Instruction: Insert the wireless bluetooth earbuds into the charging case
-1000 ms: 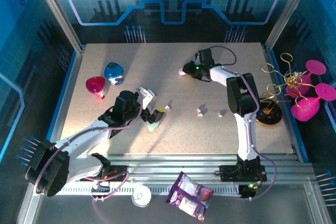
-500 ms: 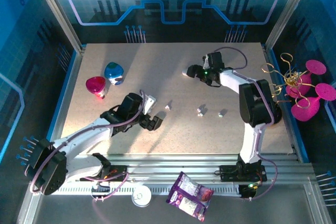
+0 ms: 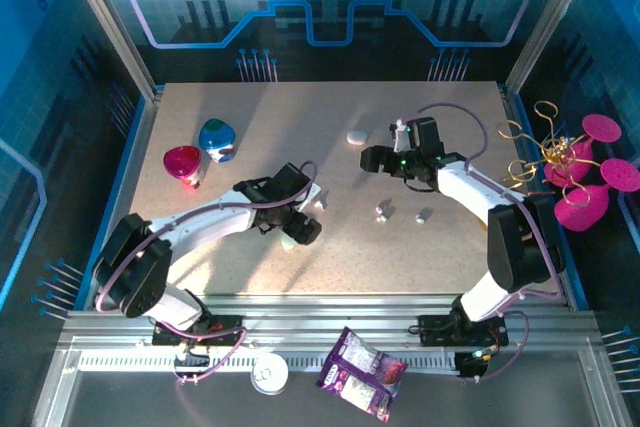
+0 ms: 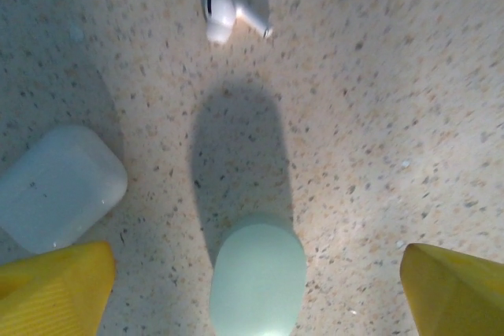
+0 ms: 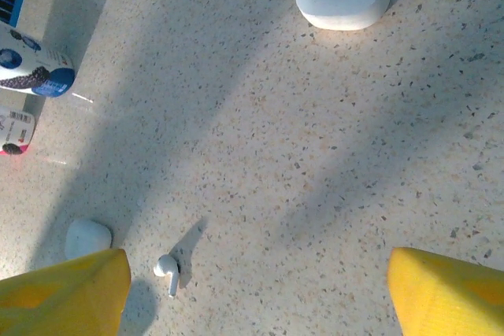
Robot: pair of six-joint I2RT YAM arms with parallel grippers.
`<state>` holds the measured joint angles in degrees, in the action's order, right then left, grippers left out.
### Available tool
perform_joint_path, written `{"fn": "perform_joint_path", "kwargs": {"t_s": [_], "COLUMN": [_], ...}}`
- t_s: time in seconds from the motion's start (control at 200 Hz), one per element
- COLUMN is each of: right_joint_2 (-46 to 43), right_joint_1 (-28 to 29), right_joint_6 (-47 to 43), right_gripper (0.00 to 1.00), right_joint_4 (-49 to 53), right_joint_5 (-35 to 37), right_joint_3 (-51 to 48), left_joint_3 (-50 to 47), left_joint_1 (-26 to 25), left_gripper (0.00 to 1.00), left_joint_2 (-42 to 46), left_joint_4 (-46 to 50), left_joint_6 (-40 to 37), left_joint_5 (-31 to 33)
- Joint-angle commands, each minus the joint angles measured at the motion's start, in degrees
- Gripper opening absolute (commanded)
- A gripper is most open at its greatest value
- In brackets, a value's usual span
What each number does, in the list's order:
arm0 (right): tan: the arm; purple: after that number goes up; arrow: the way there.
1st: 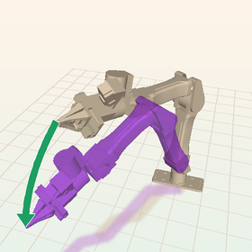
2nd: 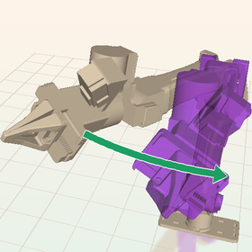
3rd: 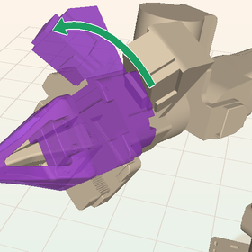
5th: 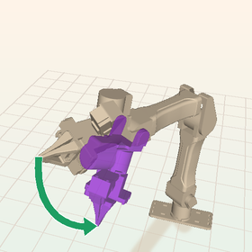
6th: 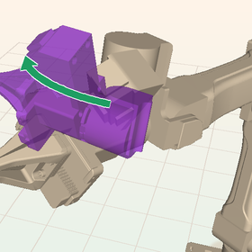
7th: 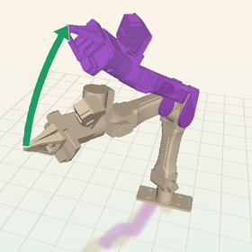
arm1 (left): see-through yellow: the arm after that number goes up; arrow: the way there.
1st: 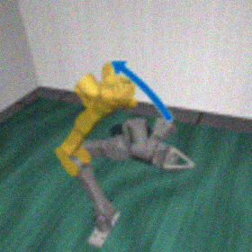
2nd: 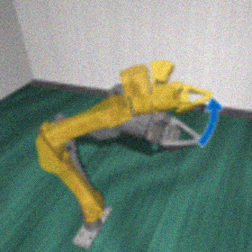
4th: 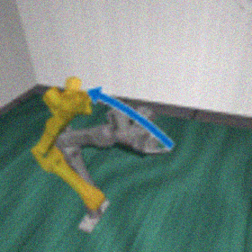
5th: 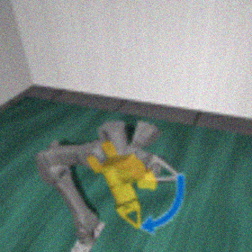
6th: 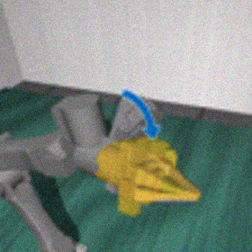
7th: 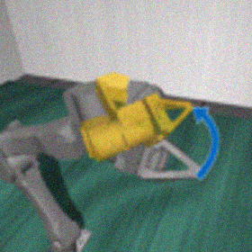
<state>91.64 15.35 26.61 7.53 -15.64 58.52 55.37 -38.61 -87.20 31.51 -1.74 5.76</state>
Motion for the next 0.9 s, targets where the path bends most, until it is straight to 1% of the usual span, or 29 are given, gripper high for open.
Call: {"fn": "perform_joint_path", "kwargs": {"t_s": [0.0,0.05,0.195,0.3,0.37,0.43,0.54,0.62,0.685,0.725,0.795,0.89], "right_joint_2": [-2.05,-2.29,-3.21,-3.70,-3.83,-3.93,-4.09,-4.42,-5.13,-5.74,-7.19,-9.90], "right_joint_1": [0.21,0.24,0.23,0.21,0.20,0.20,0.13,0.06,0.07,0.07,-0.01,-0.43], "right_joint_6": [-2.28,-2.34,-1.89,-1.89,-1.87,-1.86,-1.94,-1.70,-1.24,-0.94,-0.43,0.25], "right_gripper": [0.85,0.85,0.85,0.85,0.85,0.85,0.85,0.85,0.85,0.85,0.84,0.84], "right_joint_4": [1.52,1.28,1.01,1.15,1.43,1.44,1.87,2.36,2.65,2.87,3.56,4.91], "right_joint_5": [-0.40,-0.75,-1.15,-0.89,-0.76,-0.74,-0.67,-0.93,-1.53,-2.06,-3.21,-4.29], "right_joint_3": [-1.26,-1.53,-1.84,-1.94,-1.94,-2.00,-1.79,-1.65,-1.73,-1.86,-2.09,-2.84], "left_joint_3": [1.05,1.05,0.51,0.56,0.78,0.88,1.15,1.14,0.73,0.41,0.28,0.20], "left_joint_1": [-0.45,-0.45,-0.48,-0.46,-0.50,-0.45,-0.48,-0.57,-0.54,-0.54,-0.59,-0.57], "left_gripper": [0.92,0.90,0.81,0.75,0.71,0.68,0.65,0.52,0.45,0.43,0.37,0.36], "left_joint_2": [-3.07,-4.07,-6.34,-7.72,-8.71,-9.06,-9.77,-9.96,-9.22,-8.31,-6.78,-4.75], "left_joint_4": [8.59,8.16,6.44,5.47,5.70,5.90,6.68,7.08,6.64,6.21,5.70,4.68], "left_joint_6": [-1.56,-1.69,-1.84,-1.61,-1.61,-1.84,-2.52,-2.75,-2.74,-2.75,-2.66,-2.74], "left_joint_5": [2.70,2.92,3.54,1.71,1.57,1.82,-0.06,-0.32,-0.28,-0.34,-1.02,-1.94]}}
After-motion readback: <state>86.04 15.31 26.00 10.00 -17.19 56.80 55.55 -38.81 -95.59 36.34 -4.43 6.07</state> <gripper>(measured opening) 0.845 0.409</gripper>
